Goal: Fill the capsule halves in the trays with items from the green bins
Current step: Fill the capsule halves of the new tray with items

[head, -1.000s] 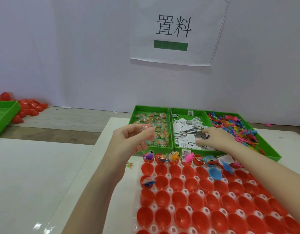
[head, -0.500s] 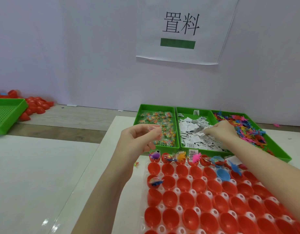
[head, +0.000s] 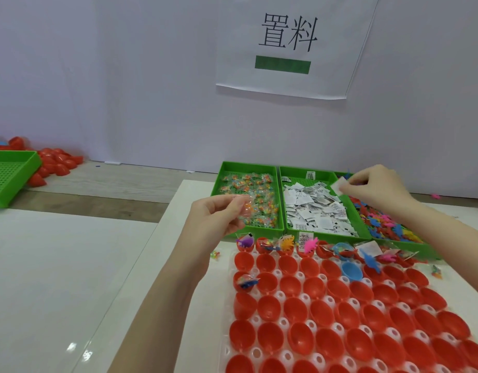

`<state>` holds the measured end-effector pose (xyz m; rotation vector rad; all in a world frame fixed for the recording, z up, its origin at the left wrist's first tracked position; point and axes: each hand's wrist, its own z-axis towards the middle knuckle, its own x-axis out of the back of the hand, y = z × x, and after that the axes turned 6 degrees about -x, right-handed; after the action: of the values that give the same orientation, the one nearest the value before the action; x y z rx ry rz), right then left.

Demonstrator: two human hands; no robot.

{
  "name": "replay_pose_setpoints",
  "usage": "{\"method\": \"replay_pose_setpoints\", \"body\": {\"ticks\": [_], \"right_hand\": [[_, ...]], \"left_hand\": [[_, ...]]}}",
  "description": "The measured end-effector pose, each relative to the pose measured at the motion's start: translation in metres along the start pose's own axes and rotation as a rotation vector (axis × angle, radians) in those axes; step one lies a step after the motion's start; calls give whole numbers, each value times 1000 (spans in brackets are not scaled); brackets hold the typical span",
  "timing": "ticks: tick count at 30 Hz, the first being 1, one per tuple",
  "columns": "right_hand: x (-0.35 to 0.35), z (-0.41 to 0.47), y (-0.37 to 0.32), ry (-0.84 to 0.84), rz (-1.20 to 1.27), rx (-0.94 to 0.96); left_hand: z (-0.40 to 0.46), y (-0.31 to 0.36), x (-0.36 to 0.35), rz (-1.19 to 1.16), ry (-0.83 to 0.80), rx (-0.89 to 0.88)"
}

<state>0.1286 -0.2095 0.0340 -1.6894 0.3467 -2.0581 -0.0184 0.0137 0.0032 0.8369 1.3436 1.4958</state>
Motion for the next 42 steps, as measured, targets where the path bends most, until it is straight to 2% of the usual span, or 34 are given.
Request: {"method": "replay_pose_setpoints", "body": {"ticks": [3,5,7,10,15,20,23,26,30,34,42], "right_hand": [[12,-25,-29,-258,410,124],[16,-46,-49,-444,453,258],[18,-62,-66,-542,381,367],[17,-67,-77,-516,285,401],[18,-72,-78,-474,274,369],[14,-79,-76,-422,225,387],[11,-79,-67,-455,282,252],[9,-81,-62,-557,465,95],[11,-91,-58,-502,581,196],[12,-93,-58,-386,753,169],[16,-99,-68,-309,592,338]], "left_hand": [[-1,1,-3,41,-66,1],[-3,3,-6,80,-130,-25],[-6,5,-9,100,-190,-55],[-9,9,-11,94,-259,-88],[-12,16,-10,137,-324,-137],[-14,12,-18,271,-301,-182],[-13,11,-15,246,-291,-96],[-11,10,-11,214,-325,-17],[-10,10,-9,193,-334,33],[-9,12,-7,194,-333,31],[-13,17,-7,253,-444,44]]}}
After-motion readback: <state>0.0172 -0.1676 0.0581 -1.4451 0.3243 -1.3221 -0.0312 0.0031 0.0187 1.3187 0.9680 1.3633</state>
